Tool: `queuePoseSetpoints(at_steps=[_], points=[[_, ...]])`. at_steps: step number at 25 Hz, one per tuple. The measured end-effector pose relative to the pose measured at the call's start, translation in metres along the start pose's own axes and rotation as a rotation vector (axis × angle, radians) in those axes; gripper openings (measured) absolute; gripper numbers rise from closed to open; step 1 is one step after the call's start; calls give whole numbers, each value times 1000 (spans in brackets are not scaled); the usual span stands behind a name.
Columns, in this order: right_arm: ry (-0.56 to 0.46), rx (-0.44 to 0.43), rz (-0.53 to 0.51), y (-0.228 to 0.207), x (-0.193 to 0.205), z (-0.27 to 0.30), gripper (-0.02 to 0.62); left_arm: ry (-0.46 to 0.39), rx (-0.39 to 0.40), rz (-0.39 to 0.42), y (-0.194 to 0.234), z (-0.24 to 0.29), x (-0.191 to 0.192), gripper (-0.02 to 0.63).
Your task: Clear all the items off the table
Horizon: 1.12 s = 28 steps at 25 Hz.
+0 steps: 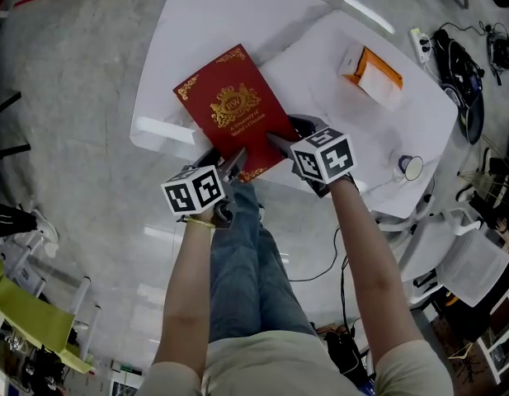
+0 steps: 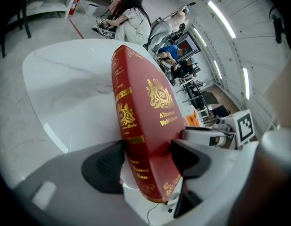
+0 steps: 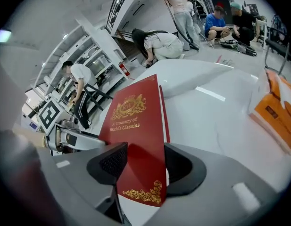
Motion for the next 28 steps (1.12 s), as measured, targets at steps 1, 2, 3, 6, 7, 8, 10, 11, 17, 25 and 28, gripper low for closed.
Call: queuePoseSetpoints(at_steps=[1,2,3,6,7,8,10,11,17,25,28], points=[[-5,-1,8,0,1,-2,239,-3,3,3,-2,-2,0,308],[-14,-2,17,0,3,-5,239,-8,6,4,-4,-3,0,305],[-24,-3,28,0,4,-8,238,-16,8,6,-6,-5,1,304],[-59,-1,54,3,9,-18,238,-38,5,22,-15,-11,2,298],[-70,1,59,4,11,-21,238,-42,4,29,-18,-14,3,298],[-80,3,63,7,13,-24,238,-45,4,36,-20,-17,3,296],[-99,9,72,11,16,-31,238,-45,6,49,-25,-23,4,293],[-109,12,77,14,17,-35,238,-45,7,57,-28,-26,4,293],[-178,44,117,31,25,-65,238,-39,11,134,-53,-47,1,291],[-286,97,178,62,33,-121,238,-16,47,254,-99,-84,-7,291],[-320,121,195,71,37,-144,238,-6,65,291,-118,-95,-8,291]])
Point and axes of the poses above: the fingertips, and each gripper's own axes: z forward along the fingers, y to its left, x out of its underside, the point moved 9 cm from there along -z, backward along the fingers, and after that the axes turned 9 degrees about -x, right-handed, at the moved point
